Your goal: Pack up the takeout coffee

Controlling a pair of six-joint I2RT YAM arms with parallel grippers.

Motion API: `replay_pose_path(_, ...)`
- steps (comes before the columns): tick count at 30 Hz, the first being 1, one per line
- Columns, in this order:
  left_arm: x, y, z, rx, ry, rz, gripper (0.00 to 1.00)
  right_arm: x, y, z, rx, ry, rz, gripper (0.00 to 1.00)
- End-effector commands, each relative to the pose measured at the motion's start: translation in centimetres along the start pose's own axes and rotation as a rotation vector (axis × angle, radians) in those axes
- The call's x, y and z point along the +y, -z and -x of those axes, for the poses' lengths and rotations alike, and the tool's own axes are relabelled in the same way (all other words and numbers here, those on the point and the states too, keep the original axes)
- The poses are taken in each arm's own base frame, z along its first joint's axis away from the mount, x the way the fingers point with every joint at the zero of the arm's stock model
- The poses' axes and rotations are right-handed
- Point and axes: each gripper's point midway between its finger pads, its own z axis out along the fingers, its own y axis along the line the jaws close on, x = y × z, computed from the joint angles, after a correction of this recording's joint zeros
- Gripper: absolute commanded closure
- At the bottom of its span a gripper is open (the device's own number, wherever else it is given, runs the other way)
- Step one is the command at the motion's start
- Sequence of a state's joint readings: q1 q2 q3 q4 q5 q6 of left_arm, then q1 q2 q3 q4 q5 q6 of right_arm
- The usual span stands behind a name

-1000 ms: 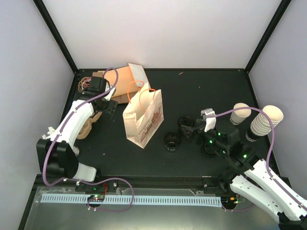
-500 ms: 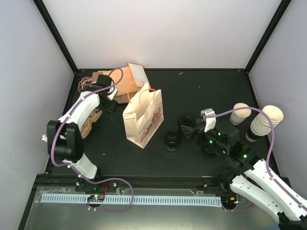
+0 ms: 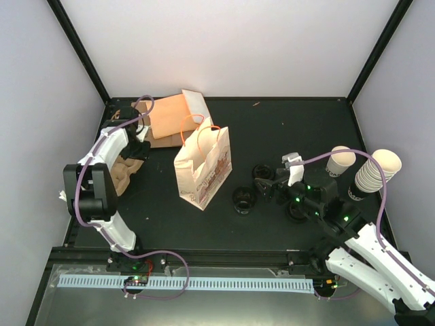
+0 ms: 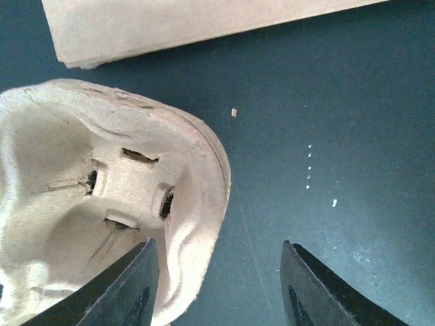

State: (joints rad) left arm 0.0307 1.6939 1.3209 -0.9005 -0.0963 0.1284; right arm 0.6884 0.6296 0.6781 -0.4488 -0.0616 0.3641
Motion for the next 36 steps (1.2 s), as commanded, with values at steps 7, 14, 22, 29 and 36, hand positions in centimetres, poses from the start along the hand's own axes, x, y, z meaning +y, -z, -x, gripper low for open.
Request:
replay_pose_path(7,0.6,-1.8,0.9,0.042,0.049,-0.049,0.47,0.9,0.6,1.7,-0.029,0.018,0.027,0.0)
replay_pose_path(14,1.0,-3.2,0.1,0.097,0.057,-0.03,0.47,0.8,0.7,1.4,-0.029,0.008,0.029,0.0)
replay_pose_path(22,0.6,-3.9,-0.5,0.138,0.052,-0.04,0.63,0.7,0.9,1.3,-0.031,0.011,0.024,0.0)
replay_pose_path(29,-2.1,-2.2,-0.4,0.103,-0.014,-0.054,0.69,0.8,0.8,1.2,-0.032,0.0,0.037,0.0)
replay_pose_path(36,-4.4,-0.8,-1.7,0.098,-0.057,-0.067,0.74,1.0,0.7,1.1,-0.03,-0.009,0.044,0.0)
